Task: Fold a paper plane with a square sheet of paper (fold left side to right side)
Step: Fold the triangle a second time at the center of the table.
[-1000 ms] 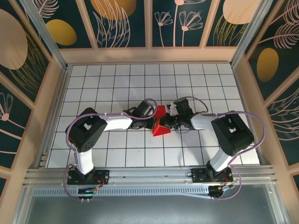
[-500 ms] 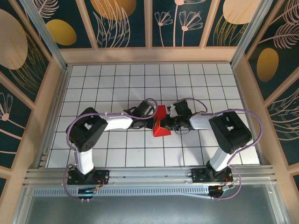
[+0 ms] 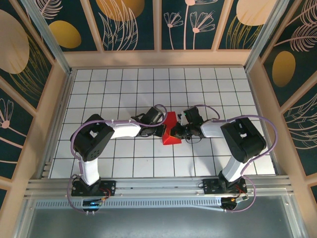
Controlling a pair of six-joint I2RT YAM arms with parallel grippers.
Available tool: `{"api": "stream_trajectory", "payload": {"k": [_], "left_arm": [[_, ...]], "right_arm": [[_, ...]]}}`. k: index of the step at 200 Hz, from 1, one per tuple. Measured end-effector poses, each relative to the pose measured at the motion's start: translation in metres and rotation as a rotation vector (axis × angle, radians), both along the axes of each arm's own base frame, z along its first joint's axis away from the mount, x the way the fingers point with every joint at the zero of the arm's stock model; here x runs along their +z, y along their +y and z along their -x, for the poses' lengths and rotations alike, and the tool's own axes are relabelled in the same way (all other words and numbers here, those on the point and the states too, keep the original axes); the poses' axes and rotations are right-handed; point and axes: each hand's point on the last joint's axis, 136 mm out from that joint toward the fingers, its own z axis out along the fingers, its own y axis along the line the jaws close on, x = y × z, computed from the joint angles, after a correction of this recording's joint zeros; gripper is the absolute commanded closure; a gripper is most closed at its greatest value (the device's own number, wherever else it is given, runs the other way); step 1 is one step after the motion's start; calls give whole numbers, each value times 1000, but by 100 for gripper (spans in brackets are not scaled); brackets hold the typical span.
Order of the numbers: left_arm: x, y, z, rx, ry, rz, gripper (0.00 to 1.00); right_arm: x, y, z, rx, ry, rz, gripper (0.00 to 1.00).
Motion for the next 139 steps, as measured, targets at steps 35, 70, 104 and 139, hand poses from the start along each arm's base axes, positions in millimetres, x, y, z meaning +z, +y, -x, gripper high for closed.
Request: {"api": "stream_trajectory", "payload": {"k": [35, 70, 104, 139], "left_arm": [[2, 3, -3, 16, -9, -24, 77], [24, 13, -7, 46, -51, -46, 72], [60, 11, -5, 57, -80, 27, 82], [67, 7, 30, 28, 28, 186, 92]], "right_arm": [[-1, 0, 0, 0, 1, 0, 100], [0, 0, 0, 0, -1, -1, 100], [0, 0, 0, 0, -1, -1, 100], [0, 0, 0, 0, -1, -2, 100]]}}
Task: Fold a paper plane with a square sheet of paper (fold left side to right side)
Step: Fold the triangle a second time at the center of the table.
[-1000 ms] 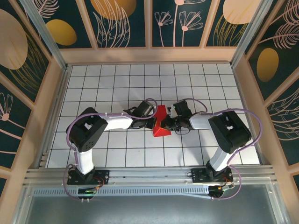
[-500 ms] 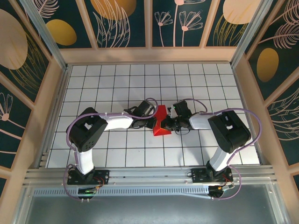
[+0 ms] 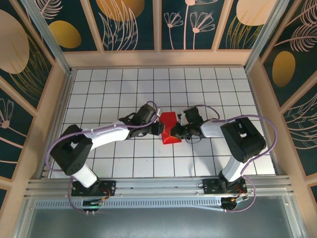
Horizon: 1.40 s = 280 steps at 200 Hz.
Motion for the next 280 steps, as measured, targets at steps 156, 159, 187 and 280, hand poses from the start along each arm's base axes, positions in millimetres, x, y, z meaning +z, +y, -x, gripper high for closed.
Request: {"api": "stream_trajectory", "payload": {"k": [156, 159, 187, 280], "left_arm": [[-59, -16, 40, -64, 264, 119, 98], [-59, -16, 40, -63, 264, 118, 98], [-61, -15, 40, -63, 267, 115, 98], [-68, -15, 40, -58, 271, 104, 100]], "right_arm": [[0, 0, 0, 1, 0, 0, 100], [0, 0, 0, 1, 0, 0, 100], [0, 0, 0, 1, 0, 0, 100], [12, 3, -3, 5, -26, -2, 100]]}}
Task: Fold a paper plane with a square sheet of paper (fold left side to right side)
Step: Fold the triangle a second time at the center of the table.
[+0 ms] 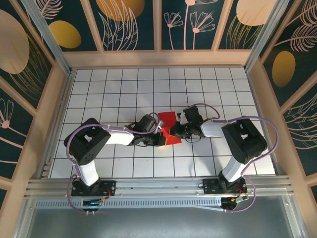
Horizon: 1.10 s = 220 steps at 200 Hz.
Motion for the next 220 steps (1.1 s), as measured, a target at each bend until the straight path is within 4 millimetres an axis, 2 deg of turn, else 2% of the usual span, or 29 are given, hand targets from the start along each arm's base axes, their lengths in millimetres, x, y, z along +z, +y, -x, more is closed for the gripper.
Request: {"api": "stream_trajectory", "payload": {"k": [25, 43, 101, 156, 220], "left_arm": [[-1, 0, 0, -2, -5, -5, 100], [-1, -1, 1, -5, -9, -10, 100], [-1, -6, -3, -11, -34, -22, 100], [-1, -6, -4, -11, -42, -30, 100], [-1, -6, -5, -6, -47, -36, 100]], "right_arm": [[15, 1, -3, 0, -41, -18, 100], [17, 3, -2, 4, -49, -21, 100], [9, 19, 14, 53, -41, -18, 100], [-10, 15, 11, 29, -27, 37, 100], [-12, 12, 8, 27, -47, 62, 100]]}}
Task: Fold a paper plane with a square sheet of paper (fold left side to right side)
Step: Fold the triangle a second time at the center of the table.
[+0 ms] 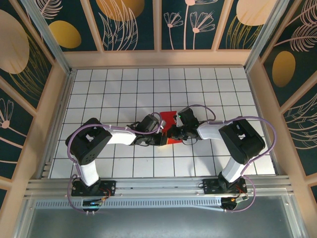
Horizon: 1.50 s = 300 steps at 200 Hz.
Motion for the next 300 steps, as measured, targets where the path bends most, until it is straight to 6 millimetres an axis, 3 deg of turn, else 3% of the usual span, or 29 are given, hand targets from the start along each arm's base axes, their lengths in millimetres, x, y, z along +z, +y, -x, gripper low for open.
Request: {"api": "stream_trajectory", "payload": {"k": [83, 248, 276, 300], "left_arm": [[1, 0, -5, 16, -24, -5, 100], [1, 0, -6, 18, -28, -4, 100], [1, 0, -6, 19, -28, -3, 100], [1, 0, -6, 21, -26, -3, 100]], "right_arm": [[0, -14, -19, -23, -17, 7, 100], [2, -75, -68, -169, -64, 29, 100], [19, -75, -69, -174, -95, 19, 100], [37, -64, -64, -153, -141, -21, 100]]}}
